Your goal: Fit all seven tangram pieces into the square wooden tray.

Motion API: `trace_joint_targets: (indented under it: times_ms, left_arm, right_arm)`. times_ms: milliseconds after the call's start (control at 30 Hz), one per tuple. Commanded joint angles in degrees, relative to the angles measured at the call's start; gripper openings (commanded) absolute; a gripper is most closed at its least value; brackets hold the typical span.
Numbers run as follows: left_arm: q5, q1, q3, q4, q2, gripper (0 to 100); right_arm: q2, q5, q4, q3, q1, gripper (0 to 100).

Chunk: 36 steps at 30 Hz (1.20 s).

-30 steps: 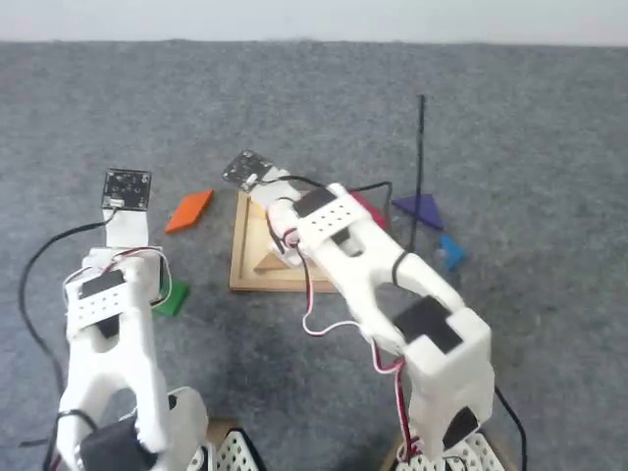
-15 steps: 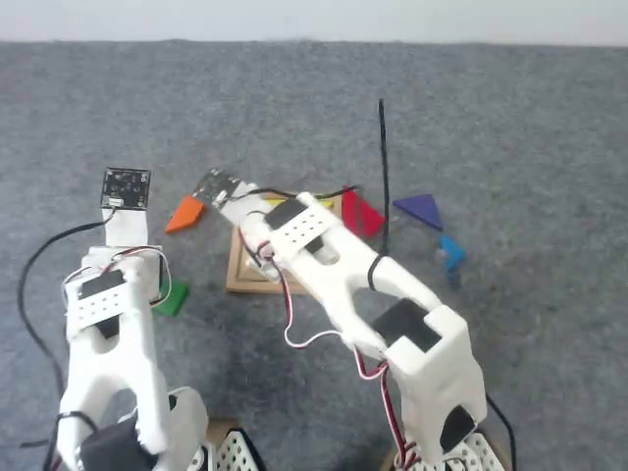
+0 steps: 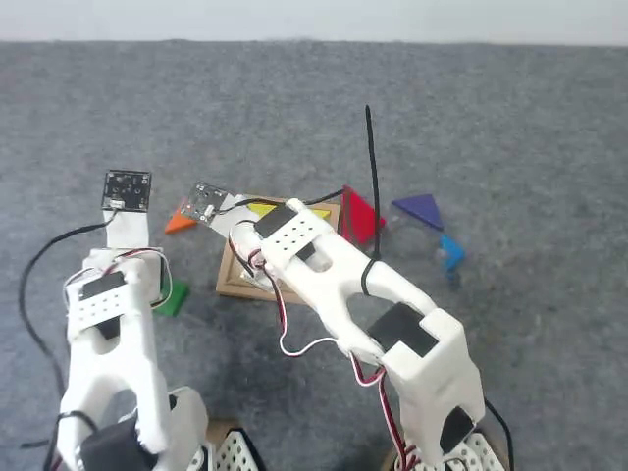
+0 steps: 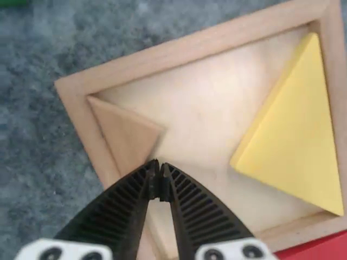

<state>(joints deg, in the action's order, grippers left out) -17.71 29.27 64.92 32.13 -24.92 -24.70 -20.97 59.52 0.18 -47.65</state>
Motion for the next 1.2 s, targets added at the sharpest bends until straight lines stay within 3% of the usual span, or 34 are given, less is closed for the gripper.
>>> trace_joint_targets:
  times_ms: [0,200,400,633,800,967,1167]
  left_arm:
    - [0.7,-0.1,-1.4,1.5,-2.7,2]
    - [3.2,-0.2,-5.4,8.7,-2.2,2]
    - [3.2,-0.2,-5.5,12.4,-2.2,17]
    - [2.8,0.1,-5.6,20.1,-2.1,24]
    - [-8.4,0.2,-5.6,20.7,-2.1,25]
    - [-14.8,2.3,-7.9,20.8,-2.1,25]
    - [-22.3,4.6,-13.1,25.8,-2.0,25]
  right_arm:
    - [9.8,-0.6,2.2,-3.3,3.6,0.9]
    - [20.9,-0.5,7.7,-3.0,10.9,0.9]
    - [28.3,-1.0,14.7,-2.8,16.7,0.9]
    - [33.2,-5.7,15.7,6.4,19.6,0.9]
    - [39.2,-5.5,9.8,19.3,19.6,0.9]
    - [46.3,-5.5,8.2,27.7,19.9,0.9]
    - [48.9,-2.1,8.7,28.4,31.0,0.9]
